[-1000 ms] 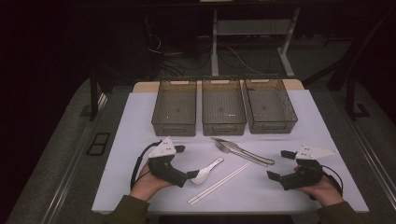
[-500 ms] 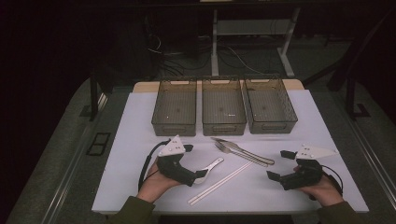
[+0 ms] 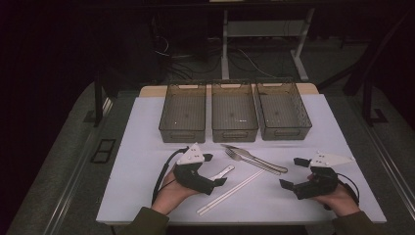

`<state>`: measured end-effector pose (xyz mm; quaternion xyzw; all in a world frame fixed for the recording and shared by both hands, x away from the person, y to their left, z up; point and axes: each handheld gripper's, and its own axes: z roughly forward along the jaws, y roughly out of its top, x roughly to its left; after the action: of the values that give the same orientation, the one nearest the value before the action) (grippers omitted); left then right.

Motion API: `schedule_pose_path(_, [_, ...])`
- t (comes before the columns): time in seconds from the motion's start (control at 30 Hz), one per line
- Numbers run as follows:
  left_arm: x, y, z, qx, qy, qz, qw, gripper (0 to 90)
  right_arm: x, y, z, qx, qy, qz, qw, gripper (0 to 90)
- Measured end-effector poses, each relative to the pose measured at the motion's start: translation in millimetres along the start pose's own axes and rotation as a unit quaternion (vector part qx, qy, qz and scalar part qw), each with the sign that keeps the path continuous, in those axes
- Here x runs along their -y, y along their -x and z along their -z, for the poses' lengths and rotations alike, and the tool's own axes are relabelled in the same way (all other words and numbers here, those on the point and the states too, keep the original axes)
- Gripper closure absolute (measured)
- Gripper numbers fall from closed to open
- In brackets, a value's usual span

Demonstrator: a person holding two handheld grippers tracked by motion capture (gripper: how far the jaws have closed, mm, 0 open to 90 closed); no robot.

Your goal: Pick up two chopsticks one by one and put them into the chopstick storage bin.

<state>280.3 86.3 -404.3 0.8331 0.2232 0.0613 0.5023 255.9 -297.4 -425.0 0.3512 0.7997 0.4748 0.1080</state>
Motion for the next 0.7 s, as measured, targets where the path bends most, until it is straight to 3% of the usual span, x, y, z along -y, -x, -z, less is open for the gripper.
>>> schedule_pose_path(0.2, [-2.8, 2.9, -9.1, 0.005, -0.005, -0.001, 1.0000, 17.8, 0.0, -0.1, 0.1, 0.001, 0.000, 0.001, 1.0000, 1.6])
schedule_pose_path(0.43, [-4.5, 7.8, -24.3, 0.017, -0.012, 0.002, 0.9998, 34.0, 0.0, 0.2, 0.2, 0.001, 0.001, 0.002, 1.0000, 1.6])
schedule_pose_path(0.7, [-2.8, 14.8, -36.9, 0.023, -0.042, -0.008, 0.9988, 47.9, 0.0, 0.1, 0.4, 0.002, 0.001, 0.002, 1.0000, 1.6])
